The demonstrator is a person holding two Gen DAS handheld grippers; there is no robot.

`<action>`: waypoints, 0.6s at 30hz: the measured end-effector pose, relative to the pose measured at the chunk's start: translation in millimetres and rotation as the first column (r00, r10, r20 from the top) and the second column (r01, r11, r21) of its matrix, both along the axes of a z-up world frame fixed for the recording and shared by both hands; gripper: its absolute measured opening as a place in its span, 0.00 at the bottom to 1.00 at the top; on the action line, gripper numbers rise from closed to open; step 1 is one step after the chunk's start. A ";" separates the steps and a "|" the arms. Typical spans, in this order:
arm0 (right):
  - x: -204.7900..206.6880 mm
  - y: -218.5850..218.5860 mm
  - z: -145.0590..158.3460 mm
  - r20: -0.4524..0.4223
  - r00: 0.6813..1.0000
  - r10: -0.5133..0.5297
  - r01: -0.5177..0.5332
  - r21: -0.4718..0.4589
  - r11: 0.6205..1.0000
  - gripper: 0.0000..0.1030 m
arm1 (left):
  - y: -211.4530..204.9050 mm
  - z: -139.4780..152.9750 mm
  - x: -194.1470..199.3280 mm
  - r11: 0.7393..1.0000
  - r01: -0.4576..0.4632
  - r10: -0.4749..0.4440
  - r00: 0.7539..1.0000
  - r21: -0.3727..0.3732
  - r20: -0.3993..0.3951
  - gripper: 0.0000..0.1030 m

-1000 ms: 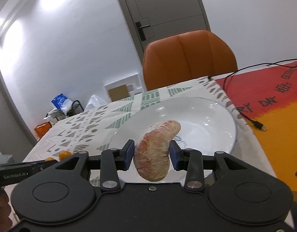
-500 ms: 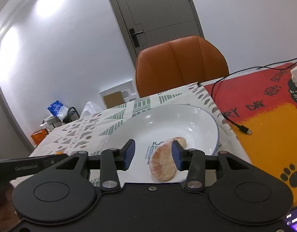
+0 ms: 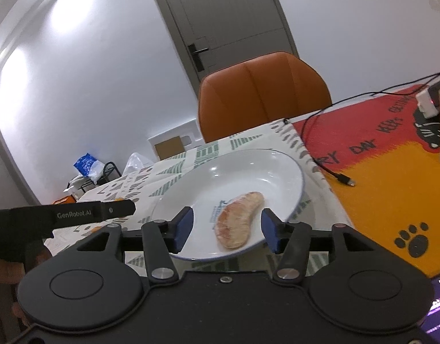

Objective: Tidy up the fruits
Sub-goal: 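Open the left gripper to drop the orange into the white bowl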

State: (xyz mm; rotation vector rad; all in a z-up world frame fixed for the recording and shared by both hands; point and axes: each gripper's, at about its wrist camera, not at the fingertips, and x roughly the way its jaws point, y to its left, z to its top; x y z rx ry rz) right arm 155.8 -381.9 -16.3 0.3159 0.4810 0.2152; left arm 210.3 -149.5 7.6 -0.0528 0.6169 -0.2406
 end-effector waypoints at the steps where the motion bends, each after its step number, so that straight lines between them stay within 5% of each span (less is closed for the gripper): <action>1: -1.0 -2.2 -0.4 -0.002 1.000 -0.005 0.005 0.000 1.000 0.52 | -2.7 -0.5 1.0 1.000 0.005 -0.005 1.000 0.002 -0.002 0.21; 18: -8.9 -12.8 1.6 -0.006 1.000 -0.019 0.019 -0.005 1.000 0.58 | -23.7 -4.6 8.5 0.999 0.033 -0.033 0.999 0.007 -0.028 0.25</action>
